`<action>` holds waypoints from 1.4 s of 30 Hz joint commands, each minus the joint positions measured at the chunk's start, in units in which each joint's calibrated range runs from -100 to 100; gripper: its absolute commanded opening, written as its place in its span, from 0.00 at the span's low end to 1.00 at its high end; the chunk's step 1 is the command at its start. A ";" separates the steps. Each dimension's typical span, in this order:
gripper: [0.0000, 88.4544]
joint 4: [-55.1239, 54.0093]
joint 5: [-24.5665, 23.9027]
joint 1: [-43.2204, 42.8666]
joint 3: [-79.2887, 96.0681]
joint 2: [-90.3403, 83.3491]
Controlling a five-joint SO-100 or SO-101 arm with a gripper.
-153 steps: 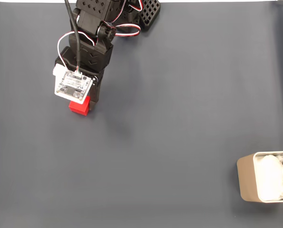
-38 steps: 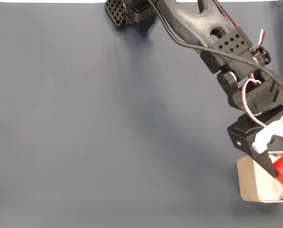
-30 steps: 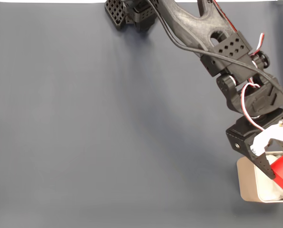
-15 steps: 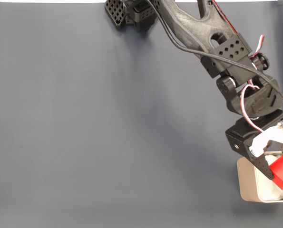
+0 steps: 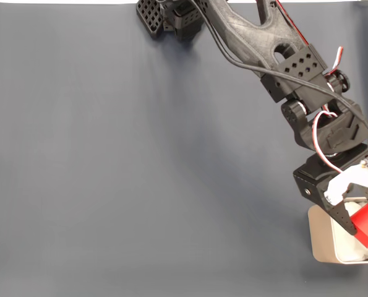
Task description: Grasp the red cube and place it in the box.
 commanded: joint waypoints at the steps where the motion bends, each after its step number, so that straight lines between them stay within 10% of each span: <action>1: 0.04 -1.56 -0.59 0.80 -2.49 -0.87; 18: 0.51 -1.56 -0.88 1.02 -1.94 -0.95; 42: 0.54 -2.71 -0.63 1.58 0.70 -2.08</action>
